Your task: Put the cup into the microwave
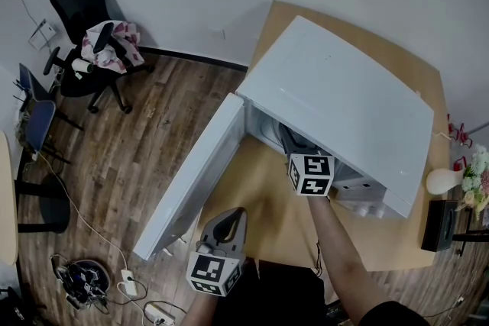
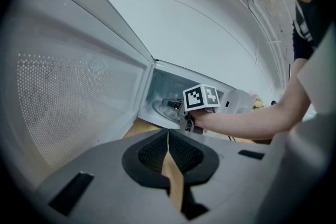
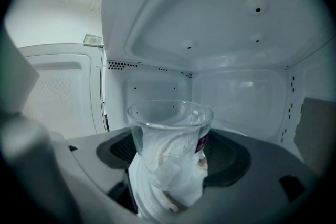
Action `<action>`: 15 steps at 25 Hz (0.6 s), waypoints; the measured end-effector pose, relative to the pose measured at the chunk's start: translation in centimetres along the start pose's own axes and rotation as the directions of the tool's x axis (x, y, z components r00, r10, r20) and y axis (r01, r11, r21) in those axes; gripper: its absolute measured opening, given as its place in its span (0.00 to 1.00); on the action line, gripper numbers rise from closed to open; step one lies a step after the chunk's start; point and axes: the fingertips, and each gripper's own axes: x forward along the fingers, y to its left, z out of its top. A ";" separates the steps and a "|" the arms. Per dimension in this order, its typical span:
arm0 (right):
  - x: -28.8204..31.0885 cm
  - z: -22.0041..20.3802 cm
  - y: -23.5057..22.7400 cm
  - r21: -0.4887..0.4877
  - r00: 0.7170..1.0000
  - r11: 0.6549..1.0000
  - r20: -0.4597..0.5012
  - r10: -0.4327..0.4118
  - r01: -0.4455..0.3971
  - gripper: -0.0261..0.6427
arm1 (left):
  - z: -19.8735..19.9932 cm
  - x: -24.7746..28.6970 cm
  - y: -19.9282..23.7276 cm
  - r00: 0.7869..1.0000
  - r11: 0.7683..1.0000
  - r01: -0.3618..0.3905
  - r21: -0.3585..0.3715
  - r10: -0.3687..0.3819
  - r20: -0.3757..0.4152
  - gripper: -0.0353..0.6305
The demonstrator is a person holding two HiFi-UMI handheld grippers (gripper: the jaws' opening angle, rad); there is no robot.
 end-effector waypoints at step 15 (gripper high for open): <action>-1.1 -0.2 0.3 -0.046 1.000 0.999 -0.019 -0.023 0.022 0.55 | 0.3 -0.9 -0.3 1.000 1.000 0.008 0.012 -0.008 0.004 0.06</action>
